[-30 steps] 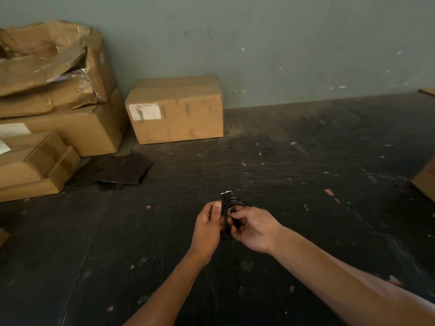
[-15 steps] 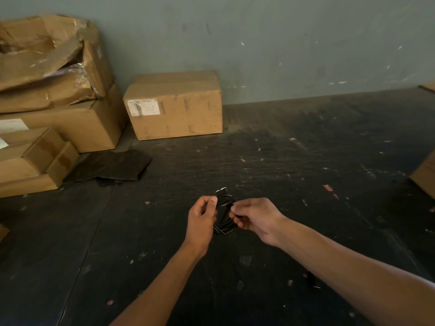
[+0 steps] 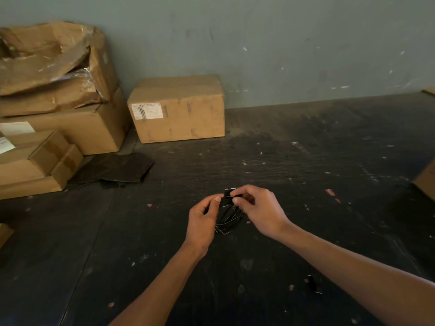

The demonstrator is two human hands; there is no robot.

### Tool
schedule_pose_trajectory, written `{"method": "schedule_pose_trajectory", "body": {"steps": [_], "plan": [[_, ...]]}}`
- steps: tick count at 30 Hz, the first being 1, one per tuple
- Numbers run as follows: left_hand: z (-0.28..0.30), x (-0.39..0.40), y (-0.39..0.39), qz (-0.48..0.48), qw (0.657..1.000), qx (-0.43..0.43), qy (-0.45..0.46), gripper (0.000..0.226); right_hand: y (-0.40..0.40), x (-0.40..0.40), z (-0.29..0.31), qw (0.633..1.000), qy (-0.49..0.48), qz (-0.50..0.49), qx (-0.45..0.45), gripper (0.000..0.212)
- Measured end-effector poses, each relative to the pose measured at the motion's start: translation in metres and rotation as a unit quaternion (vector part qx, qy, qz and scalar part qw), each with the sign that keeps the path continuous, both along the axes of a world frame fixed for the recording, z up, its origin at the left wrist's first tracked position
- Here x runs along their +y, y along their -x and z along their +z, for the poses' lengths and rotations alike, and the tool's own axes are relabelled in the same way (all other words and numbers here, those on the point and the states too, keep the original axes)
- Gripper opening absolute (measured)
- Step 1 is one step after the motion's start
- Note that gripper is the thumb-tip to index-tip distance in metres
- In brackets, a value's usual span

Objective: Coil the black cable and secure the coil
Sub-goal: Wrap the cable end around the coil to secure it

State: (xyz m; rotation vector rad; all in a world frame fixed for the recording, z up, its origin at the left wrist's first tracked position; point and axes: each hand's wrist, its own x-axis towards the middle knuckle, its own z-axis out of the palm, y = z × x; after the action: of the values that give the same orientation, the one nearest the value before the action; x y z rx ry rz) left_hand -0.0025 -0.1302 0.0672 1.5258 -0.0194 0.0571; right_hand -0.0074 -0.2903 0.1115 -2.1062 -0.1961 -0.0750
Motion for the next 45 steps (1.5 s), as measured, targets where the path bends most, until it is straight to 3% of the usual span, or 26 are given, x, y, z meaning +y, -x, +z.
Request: {"method": "schedule_pose_trajectory", "body": {"steps": [6, 9, 18, 21, 26, 35, 39, 43, 45], "plan": [[0.004, 0.002, 0.002, -0.018, 1.000, -0.004, -0.004, 0.024, -0.009, -0.006, 0.003, 0.993, 0.064, 0.009, -0.096, 0.008], [0.007, 0.002, 0.002, -0.031, 1.000, 0.001, -0.004, 0.026, -0.013, -0.010, 0.008, 0.990, 0.061, 0.025, -0.122, 0.017], [0.007, 0.007, -0.001, -0.075, 0.996, 0.036, -0.014, 0.027, -0.019, -0.010, 0.010, 0.997, 0.046, 0.046, -0.031, 0.020], [0.005, 0.007, -0.003, -0.097, 0.994, 0.057, 0.009, 0.029, -0.021, -0.009, 0.008, 0.999, 0.039, 0.028, -0.013, 0.010], [0.005, 0.010, -0.003, -0.113, 0.990, 0.053, 0.060, 0.018, -0.029, -0.013, 0.009, 0.997, -0.057, -0.049, 0.033, 0.011], [0.001, 0.005, 0.003, -0.089, 0.974, 0.124, 0.165, 0.024, -0.026, -0.023, 0.005, 0.920, -0.321, -0.158, 0.163, 0.007], [0.001, 0.005, 0.000, -0.091, 0.970, 0.133, 0.180, 0.034, -0.021, -0.030, 0.000, 0.879, -0.383, -0.170, 0.229, 0.006], [0.000, 0.007, -0.007, -0.074, 0.968, 0.134, 0.198, 0.019, -0.013, -0.038, -0.016, 0.832, -0.444, -0.157, 0.293, 0.014], [0.001, 0.005, -0.009, -0.064, 0.967, 0.132, 0.210, 0.019, -0.005, -0.042, -0.028, 0.827, -0.452, -0.133, 0.308, 0.014]]}}
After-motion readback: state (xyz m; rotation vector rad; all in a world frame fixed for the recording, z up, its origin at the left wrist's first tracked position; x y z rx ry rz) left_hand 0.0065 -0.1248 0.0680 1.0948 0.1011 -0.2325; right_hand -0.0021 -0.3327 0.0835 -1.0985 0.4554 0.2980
